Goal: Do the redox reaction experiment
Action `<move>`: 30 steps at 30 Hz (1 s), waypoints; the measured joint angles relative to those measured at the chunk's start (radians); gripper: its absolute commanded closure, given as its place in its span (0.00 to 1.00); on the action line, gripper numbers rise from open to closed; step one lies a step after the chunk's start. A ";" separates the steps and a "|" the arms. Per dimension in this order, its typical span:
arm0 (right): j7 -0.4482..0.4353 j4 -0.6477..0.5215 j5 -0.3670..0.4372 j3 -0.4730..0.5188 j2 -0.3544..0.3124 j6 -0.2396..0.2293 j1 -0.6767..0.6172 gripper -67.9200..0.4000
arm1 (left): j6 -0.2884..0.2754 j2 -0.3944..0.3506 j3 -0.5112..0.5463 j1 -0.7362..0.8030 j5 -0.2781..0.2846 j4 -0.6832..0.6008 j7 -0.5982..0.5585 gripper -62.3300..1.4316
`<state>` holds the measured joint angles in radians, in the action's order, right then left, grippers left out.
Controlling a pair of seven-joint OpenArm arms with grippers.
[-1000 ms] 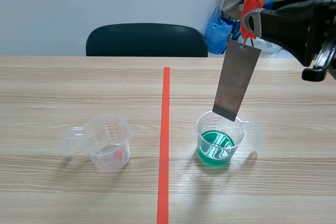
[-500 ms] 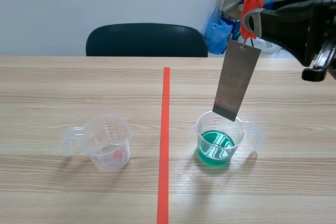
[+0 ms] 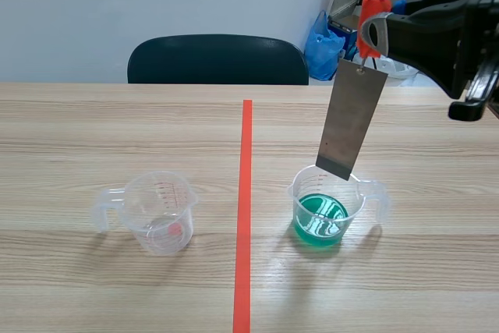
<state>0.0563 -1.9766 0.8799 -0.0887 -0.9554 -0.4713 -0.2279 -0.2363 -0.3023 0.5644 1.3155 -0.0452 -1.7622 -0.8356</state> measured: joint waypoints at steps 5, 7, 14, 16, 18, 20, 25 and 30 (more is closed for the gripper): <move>0.000 0.000 0.000 0.000 0.000 0.000 0.000 0.99 | 0.000 0.000 0.000 0.000 0.005 0.000 0.000 0.00; 0.000 0.000 0.000 0.000 0.000 0.000 0.000 0.99 | 0.000 0.000 0.000 0.000 0.027 0.000 0.000 0.00; 0.000 0.000 0.000 0.000 0.000 0.000 0.000 0.99 | -0.091 -0.027 -0.016 -0.064 0.026 0.005 0.008 0.00; 0.000 0.000 0.000 0.000 0.000 0.000 0.000 0.99 | -0.122 -0.065 -0.053 -0.123 0.026 0.005 0.045 0.00; 0.000 0.000 0.000 0.000 0.000 0.000 0.000 0.99 | -0.135 -0.108 -0.110 -0.196 0.026 0.006 0.102 0.00; 0.000 0.000 0.000 0.000 0.000 0.000 0.000 0.99 | -0.142 -0.151 -0.182 -0.285 0.027 0.006 0.205 0.00; 0.000 0.000 0.000 0.000 0.000 0.000 0.000 0.99 | -0.150 -0.248 -0.401 -0.531 0.156 0.007 0.394 0.41; 0.000 0.000 0.000 0.000 0.000 0.000 0.000 0.99 | -0.150 -0.314 -0.595 -0.768 0.274 0.026 0.581 0.88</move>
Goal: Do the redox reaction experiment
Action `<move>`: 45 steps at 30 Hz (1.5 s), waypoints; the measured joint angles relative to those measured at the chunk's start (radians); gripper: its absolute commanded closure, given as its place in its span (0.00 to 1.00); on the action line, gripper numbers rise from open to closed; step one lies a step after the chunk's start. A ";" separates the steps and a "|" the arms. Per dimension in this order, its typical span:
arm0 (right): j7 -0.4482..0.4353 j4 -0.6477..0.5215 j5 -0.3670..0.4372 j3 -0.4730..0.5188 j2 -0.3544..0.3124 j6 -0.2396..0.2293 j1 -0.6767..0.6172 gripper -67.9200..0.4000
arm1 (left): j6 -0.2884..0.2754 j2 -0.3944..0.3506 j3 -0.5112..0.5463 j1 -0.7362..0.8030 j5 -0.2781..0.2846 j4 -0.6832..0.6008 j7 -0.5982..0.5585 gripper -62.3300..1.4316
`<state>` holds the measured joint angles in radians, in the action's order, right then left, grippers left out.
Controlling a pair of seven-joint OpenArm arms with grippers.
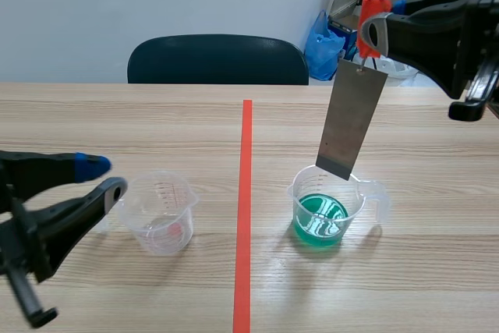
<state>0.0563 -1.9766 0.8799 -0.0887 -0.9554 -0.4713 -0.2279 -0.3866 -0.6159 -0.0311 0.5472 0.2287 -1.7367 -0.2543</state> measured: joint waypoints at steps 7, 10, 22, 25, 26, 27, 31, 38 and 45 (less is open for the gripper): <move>0.000 0.000 0.000 0.000 0.000 0.000 0.000 0.99 | -0.008 -0.002 -0.320 -0.363 0.090 0.137 0.167 0.94; 0.000 0.000 0.000 0.000 0.000 0.000 0.000 0.99 | -0.003 0.020 -0.417 -0.486 0.138 0.216 0.176 0.94; 0.000 0.000 0.000 0.000 0.000 0.000 0.000 0.99 | -0.016 0.200 -0.592 -0.744 0.146 0.499 0.220 0.93; 0.000 0.000 0.000 0.000 0.000 0.000 0.000 0.99 | -0.045 0.233 -0.625 -0.776 0.146 0.525 0.221 0.93; 0.000 0.000 0.000 0.000 0.000 0.000 0.000 0.99 | -0.045 0.245 -0.637 -0.786 0.146 0.531 0.225 0.93; 0.000 0.000 0.000 0.000 0.000 0.000 0.000 0.99 | -0.046 0.257 -0.649 -0.797 0.146 0.535 0.239 0.93; 0.000 0.000 0.000 0.000 0.000 0.000 0.000 0.99 | -0.048 0.302 -0.678 -0.828 0.147 0.541 0.273 0.93; 0.000 0.000 0.000 0.000 0.000 0.000 0.000 0.99 | -0.049 0.333 -0.681 -0.840 0.147 0.540 0.280 0.93; 0.000 0.000 0.000 0.000 0.000 0.000 0.000 0.99 | -0.049 0.333 -0.681 -0.841 0.147 0.540 0.287 0.93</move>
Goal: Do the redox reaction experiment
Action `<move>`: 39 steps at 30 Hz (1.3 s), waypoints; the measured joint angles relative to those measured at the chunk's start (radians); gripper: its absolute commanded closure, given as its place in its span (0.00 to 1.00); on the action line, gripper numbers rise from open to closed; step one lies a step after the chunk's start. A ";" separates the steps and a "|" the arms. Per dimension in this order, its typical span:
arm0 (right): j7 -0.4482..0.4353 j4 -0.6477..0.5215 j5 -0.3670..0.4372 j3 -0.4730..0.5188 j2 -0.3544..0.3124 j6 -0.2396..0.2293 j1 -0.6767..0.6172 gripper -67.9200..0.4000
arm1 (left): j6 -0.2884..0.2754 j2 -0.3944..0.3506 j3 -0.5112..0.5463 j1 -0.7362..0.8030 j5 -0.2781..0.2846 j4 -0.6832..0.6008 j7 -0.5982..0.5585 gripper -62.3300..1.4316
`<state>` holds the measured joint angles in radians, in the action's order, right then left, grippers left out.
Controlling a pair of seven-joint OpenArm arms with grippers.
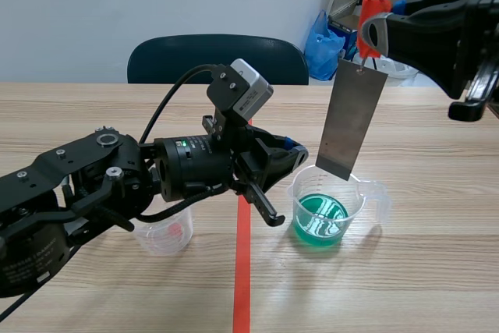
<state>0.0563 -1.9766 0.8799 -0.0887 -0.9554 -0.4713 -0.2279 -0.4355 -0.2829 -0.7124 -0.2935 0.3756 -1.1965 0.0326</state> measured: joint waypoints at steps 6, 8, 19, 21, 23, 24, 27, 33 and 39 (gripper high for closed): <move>0.000 0.000 0.000 0.000 0.000 0.000 0.000 0.99 | 0.000 0.000 0.000 0.000 0.000 0.000 0.000 0.93; 0.000 0.000 0.000 0.000 0.000 0.000 0.000 0.99 | 0.000 0.000 0.000 0.000 0.000 0.000 0.000 0.93; 0.000 0.000 0.000 0.000 0.000 0.000 0.000 0.99 | 0.008 -0.101 0.059 0.045 -0.007 -0.009 -0.058 0.93; 0.000 0.000 0.000 0.000 0.000 0.000 0.000 0.99 | 0.008 -0.180 0.127 0.104 -0.005 -0.033 -0.089 0.93; 0.000 0.000 0.000 0.000 0.000 0.000 0.000 0.99 | 0.007 -0.275 0.215 0.192 0.016 -0.082 -0.128 0.93; 0.000 0.000 0.000 0.000 0.000 0.000 0.000 0.99 | 0.006 -0.322 0.266 0.246 0.024 -0.115 -0.153 0.93; 0.000 0.000 0.000 0.000 0.000 0.000 0.000 0.99 | 0.004 -0.434 0.431 0.433 0.027 -0.217 -0.220 0.93; 0.000 0.000 0.000 0.000 0.000 0.000 0.000 0.99 | -0.004 -0.499 0.773 0.871 0.012 -0.277 -0.458 0.93; 0.000 0.000 0.000 0.000 0.000 0.000 0.000 0.99 | -0.005 -0.435 1.038 1.280 -0.144 -0.265 -0.795 0.93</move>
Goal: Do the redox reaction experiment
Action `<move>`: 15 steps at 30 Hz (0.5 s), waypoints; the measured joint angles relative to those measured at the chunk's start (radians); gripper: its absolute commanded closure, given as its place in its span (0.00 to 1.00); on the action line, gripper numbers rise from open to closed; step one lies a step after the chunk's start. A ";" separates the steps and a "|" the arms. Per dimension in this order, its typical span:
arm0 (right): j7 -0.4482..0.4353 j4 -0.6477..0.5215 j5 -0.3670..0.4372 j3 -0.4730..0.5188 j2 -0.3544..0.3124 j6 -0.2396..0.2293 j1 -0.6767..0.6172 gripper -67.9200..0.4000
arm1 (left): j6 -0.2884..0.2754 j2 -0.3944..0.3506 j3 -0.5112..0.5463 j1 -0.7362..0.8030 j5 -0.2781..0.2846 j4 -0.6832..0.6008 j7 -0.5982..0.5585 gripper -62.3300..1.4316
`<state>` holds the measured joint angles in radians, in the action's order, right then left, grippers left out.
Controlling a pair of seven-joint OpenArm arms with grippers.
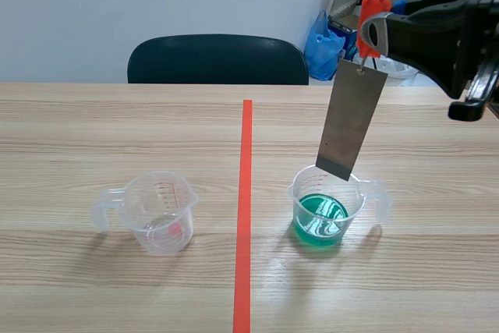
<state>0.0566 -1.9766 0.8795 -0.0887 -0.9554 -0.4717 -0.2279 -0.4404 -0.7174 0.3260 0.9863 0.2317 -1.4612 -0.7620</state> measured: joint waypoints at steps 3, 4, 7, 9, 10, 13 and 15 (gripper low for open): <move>0.000 0.000 0.000 0.000 0.000 0.000 0.000 0.99 | 0.002 0.076 0.103 0.154 -0.103 0.002 -0.142 0.93; 0.000 0.000 0.000 0.000 0.000 0.000 0.000 0.99 | 0.001 0.102 0.130 0.196 -0.141 0.003 -0.189 0.93; 0.000 0.000 0.000 0.000 0.000 0.000 0.000 0.99 | 0.002 0.170 0.193 0.291 -0.260 0.007 -0.300 0.91; 0.000 0.000 0.000 0.000 0.000 0.000 0.000 0.99 | 0.002 0.206 0.223 0.329 -0.327 0.007 -0.347 0.78; 0.000 0.000 0.000 0.000 0.000 0.000 0.000 0.99 | 0.002 0.224 0.235 0.329 -0.358 0.009 -0.361 0.68; 0.000 0.000 0.000 0.000 0.000 0.000 0.000 0.99 | 0.002 0.255 0.256 0.329 -0.389 0.009 -0.366 0.32; 0.000 0.000 0.000 0.000 0.000 0.000 0.000 0.99 | 0.002 0.269 0.267 0.329 -0.396 0.009 -0.365 0.20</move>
<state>0.0563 -1.9766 0.8799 -0.0887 -0.9554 -0.4717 -0.2279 -0.4389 -0.4480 0.5934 1.3155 -0.1638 -1.4521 -1.1271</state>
